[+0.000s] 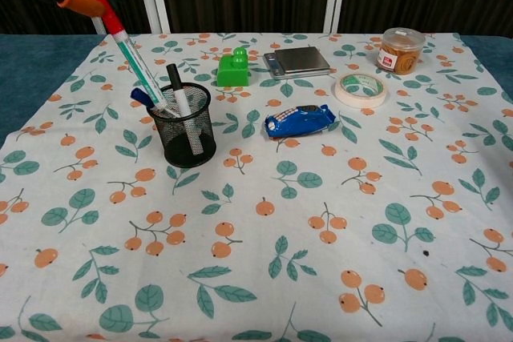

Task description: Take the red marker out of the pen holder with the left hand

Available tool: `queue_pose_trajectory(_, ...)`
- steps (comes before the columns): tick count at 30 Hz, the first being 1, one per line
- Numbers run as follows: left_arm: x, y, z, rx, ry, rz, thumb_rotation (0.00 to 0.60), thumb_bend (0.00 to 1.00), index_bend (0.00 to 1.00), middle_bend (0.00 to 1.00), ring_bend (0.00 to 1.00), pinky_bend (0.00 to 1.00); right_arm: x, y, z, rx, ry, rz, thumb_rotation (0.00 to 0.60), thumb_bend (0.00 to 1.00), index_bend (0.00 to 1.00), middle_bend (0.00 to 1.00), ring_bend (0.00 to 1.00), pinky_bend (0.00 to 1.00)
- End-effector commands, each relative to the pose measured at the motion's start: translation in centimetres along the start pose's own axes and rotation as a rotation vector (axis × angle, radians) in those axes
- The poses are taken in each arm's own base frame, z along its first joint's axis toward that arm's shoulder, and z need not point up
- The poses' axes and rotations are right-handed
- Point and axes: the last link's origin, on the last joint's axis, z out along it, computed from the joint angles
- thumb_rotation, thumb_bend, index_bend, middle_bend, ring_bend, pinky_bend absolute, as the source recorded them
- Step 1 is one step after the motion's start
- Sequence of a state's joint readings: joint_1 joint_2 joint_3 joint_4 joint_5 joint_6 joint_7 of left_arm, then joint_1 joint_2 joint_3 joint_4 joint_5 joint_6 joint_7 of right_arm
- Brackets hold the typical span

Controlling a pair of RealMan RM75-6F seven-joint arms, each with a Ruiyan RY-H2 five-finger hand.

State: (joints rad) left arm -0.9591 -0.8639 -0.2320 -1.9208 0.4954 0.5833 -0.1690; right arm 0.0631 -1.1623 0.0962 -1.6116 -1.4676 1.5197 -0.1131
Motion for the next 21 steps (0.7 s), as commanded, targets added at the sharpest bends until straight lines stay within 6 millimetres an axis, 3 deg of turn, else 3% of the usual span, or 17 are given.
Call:
queue_pose_trajectory(1, 1.0, -0.3, -1.6, -0.014, 0.003, -0.006, 0.600, 0.43, 0.55, 0.05, 0.00, 0.00, 0.0, 0.0, 0.0, 0.000, 0.000, 0.000, 0.600, 0.16, 0.07, 0.00, 0.07, 0.17)
queue_pose_trajectory(11, 3.0, -4.9, -3.8, 0.062, -0.013, 0.013, 0.600, 0.43, 0.55, 0.05, 0.00, 0.00, 0.0, -0.1, 0.0, 0.001, 0.005, -0.002, 0.600, 0.16, 0.07, 0.00, 0.07, 0.17)
queue_pose_trajectory(17, 2.6, -7.8, -2.8, 0.106, -0.050, -0.018, 0.600, 0.43, 0.55, 0.05, 0.00, 0.00, 0.0, -0.1, 0.0, -0.001, 0.004, -0.002, 0.600, 0.16, 0.07, 0.00, 0.07, 0.17)
queue_pose_trajectory(21, 1.7, -8.5, -1.7, 0.113, -0.089, 0.004, 0.600, 0.43, 0.55, 0.05, 0.00, 0.00, 0.0, -0.1, 0.0, -0.001, 0.003, -0.002, 0.600, 0.16, 0.07, 0.00, 0.07, 0.17)
